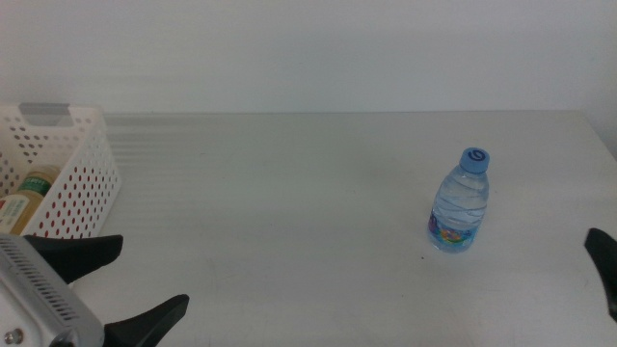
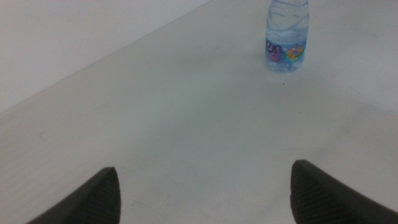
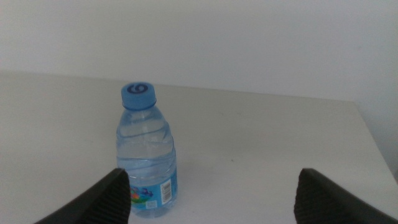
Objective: Use arms to grab the bottles and put them into the dustbin to the left of the table.
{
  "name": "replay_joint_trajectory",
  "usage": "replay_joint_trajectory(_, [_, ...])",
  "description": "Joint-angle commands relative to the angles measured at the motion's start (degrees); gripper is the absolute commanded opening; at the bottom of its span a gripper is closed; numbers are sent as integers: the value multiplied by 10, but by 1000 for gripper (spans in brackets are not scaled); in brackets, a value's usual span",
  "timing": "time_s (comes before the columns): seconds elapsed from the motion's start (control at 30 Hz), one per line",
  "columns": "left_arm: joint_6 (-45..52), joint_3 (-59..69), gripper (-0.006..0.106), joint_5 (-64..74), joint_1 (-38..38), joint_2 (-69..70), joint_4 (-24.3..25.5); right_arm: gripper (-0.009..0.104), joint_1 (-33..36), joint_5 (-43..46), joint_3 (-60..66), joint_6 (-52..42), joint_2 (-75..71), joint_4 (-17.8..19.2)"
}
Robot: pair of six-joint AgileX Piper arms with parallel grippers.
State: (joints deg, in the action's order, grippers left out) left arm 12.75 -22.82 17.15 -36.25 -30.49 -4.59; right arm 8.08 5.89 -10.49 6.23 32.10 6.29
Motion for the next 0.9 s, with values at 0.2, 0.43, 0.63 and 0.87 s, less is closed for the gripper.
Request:
replay_joint_trajectory(0.2, [-9, -17, 90, -43, -2, -1, -3, 75, -3, 229, 37, -25, 82, 27])
replay_joint_trajectory(0.43, [-9, -17, 90, -43, -2, -1, -3, 75, -3, 446, 109, -24, 172, 35])
replay_joint_trajectory(0.63, [-9, -17, 90, -43, -2, -1, -3, 75, -3, 534, 116, 27, 256, 35])
replay_joint_trajectory(0.87, [-9, -17, 90, -43, -2, -1, -3, 75, -3, 603, 116, 64, 356, 55])
